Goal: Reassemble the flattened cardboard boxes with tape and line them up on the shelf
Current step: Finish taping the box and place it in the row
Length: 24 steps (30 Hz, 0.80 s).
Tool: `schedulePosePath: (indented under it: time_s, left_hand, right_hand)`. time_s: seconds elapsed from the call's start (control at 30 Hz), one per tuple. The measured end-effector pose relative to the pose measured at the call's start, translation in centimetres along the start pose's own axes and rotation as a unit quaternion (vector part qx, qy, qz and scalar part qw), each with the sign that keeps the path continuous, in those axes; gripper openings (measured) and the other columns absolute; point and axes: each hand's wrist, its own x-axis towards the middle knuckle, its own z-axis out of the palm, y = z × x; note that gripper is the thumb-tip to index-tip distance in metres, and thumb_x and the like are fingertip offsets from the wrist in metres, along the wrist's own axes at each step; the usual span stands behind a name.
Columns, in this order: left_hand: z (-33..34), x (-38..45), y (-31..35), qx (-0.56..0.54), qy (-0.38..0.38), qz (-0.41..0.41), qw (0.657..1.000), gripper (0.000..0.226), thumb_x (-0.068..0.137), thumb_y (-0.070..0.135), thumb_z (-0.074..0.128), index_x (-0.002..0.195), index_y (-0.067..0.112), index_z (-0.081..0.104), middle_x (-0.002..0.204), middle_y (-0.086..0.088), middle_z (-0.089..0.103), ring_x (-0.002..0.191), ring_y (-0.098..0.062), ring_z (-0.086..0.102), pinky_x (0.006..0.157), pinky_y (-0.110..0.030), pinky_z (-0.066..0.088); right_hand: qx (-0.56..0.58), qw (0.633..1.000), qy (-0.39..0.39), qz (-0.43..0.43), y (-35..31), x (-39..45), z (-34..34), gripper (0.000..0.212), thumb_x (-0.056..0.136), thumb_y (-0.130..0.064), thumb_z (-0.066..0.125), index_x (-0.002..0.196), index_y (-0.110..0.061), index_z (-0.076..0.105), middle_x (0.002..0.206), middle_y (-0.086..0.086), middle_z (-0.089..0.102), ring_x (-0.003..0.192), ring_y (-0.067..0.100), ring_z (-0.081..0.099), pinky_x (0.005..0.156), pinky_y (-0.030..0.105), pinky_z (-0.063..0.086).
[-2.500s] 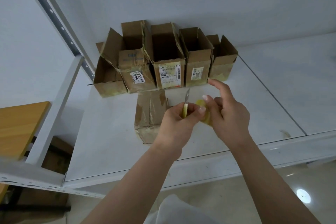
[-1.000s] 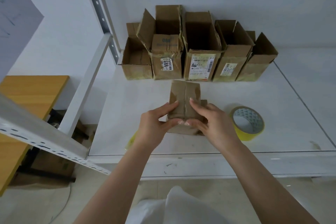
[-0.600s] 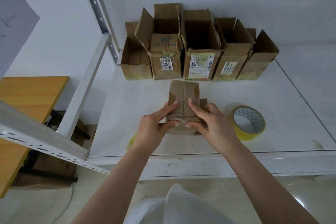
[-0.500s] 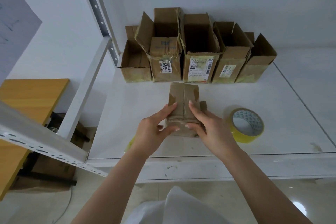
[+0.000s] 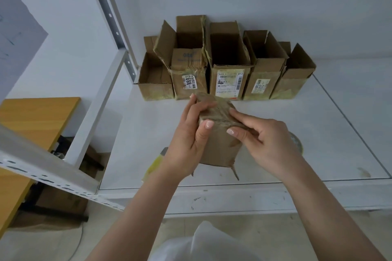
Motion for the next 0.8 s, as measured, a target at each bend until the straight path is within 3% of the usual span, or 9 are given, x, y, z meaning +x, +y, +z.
schedulePosePath:
  time_s: [0.1, 0.2, 0.27, 0.4, 0.5, 0.57, 0.63, 0.7, 0.8]
  left_hand:
    - [0.7, 0.3, 0.6, 0.030, 0.061, 0.010, 0.998, 0.057, 0.091, 0.070, 0.027, 0.121, 0.028, 0.051, 0.139, 0.004, 0.048, 0.147, -0.008, 0.022, 0.106, -0.010, 0.030]
    - [1.2, 0.3, 1.1, 0.014, 0.143, 0.007, 0.990, 0.052, 0.091, 0.071, 0.027, 0.116, 0.034, 0.053, 0.143, -0.002, 0.047, 0.144, -0.010, 0.030, 0.109, -0.020, 0.034]
    - [1.4, 0.3, 1.3, 0.010, 0.165, -0.001, 0.986, 0.045, 0.091, 0.072, 0.026, 0.114, 0.043, 0.050, 0.144, -0.003, 0.048, 0.144, -0.008, 0.031, 0.110, -0.022, 0.034]
    - [1.7, 0.0, 1.8, 0.018, 0.172, 0.004, 0.985, 0.051, 0.093, 0.068, 0.026, 0.117, 0.032, 0.053, 0.143, -0.004, 0.049, 0.145, -0.006, 0.027, 0.109, -0.011, 0.029]
    - [1.6, -0.2, 2.3, 0.004, 0.186, -0.009, 0.982, 0.038, 0.097, 0.063, 0.026, 0.111, 0.039, 0.052, 0.128, 0.012, 0.057, 0.138, -0.013, 0.040, 0.107, -0.026, 0.039]
    - [1.2, -0.2, 2.7, -0.006, 0.196, -0.020, 0.980, 0.028, 0.099, 0.052, 0.027, 0.107, 0.042, 0.051, 0.114, 0.021, 0.061, 0.120, -0.008, 0.055, 0.094, -0.026, 0.047]
    - [1.0, -0.2, 3.0, -0.029, 0.195, -0.028, 0.980, 0.029, 0.101, 0.043, 0.027, 0.107, 0.037, 0.055, 0.100, 0.029, 0.062, 0.098, 0.004, 0.059, 0.079, -0.012, 0.045]
    - [1.2, -0.2, 3.3, -0.042, 0.188, -0.026, 0.981, 0.032, 0.101, 0.039, 0.027, 0.109, 0.029, 0.057, 0.096, 0.031, 0.062, 0.090, 0.005, 0.059, 0.073, -0.008, 0.043]
    - [1.6, -0.5, 3.8, -0.048, 0.182, -0.008, 0.982, 0.032, 0.102, 0.035, 0.029, 0.112, 0.023, 0.056, 0.097, 0.025, 0.064, 0.089, 0.002, 0.061, 0.071, -0.008, 0.044]
  right_hand:
    - [0.023, 0.998, 0.057, 0.016, -0.3, -0.2, 0.4, 0.069, 0.074, -0.064, 0.056, 0.129, -0.022, 0.059, 0.080, -0.013, 0.074, 0.075, 0.001, 0.069, 0.064, 0.018, 0.053]
    - [0.106, 0.979, 0.163, 0.058, -0.6, -0.5, 1.0, 0.046, 0.072, -0.054, 0.066, 0.103, -0.021, 0.056, 0.067, -0.029, 0.067, 0.070, -0.012, 0.064, 0.058, 0.002, 0.042]
    - [0.056, 0.976, 0.207, 0.021, -0.9, -0.6, 1.1, 0.033, 0.080, -0.049, 0.065, 0.087, -0.019, 0.054, 0.064, -0.019, 0.064, 0.067, -0.009, 0.062, 0.056, 0.001, 0.039]
    - [-0.032, 0.971, 0.231, -0.046, -1.1, -0.9, 1.3, 0.029, 0.091, -0.032, 0.062, 0.075, -0.011, 0.049, 0.055, -0.001, 0.054, 0.059, 0.015, 0.054, 0.048, 0.016, 0.035]
    - [-0.005, 0.973, 0.230, -0.026, -1.2, -1.0, 1.2, 0.037, 0.091, -0.045, 0.059, 0.073, -0.015, 0.050, 0.058, -0.006, 0.058, 0.061, 0.005, 0.058, 0.049, 0.010, 0.038]
    - [0.098, 0.975, 0.198, -0.001, -1.1, -0.9, 0.7, 0.044, 0.095, -0.054, 0.047, 0.079, -0.016, 0.059, 0.067, -0.005, 0.063, 0.066, 0.006, 0.063, 0.059, 0.021, 0.051]
    - [0.155, 0.975, 0.162, 0.013, -1.0, -0.8, 0.1, 0.042, 0.099, -0.050, 0.041, 0.105, -0.016, 0.065, 0.093, -0.010, 0.071, 0.086, 0.007, 0.068, 0.075, 0.035, 0.057]
    - [0.132, 0.984, 0.121, 0.004, -1.1, -0.7, 0.0, 0.049, 0.099, -0.050, 0.039, 0.132, -0.020, 0.057, 0.109, -0.024, 0.066, 0.100, -0.002, 0.064, 0.085, 0.028, 0.056]
    - [0.086, 0.991, 0.098, -0.018, -1.6, -0.8, 0.6, 0.061, 0.093, -0.060, 0.040, 0.142, -0.025, 0.048, 0.105, -0.027, 0.065, 0.093, -0.008, 0.063, 0.076, 0.012, 0.051]
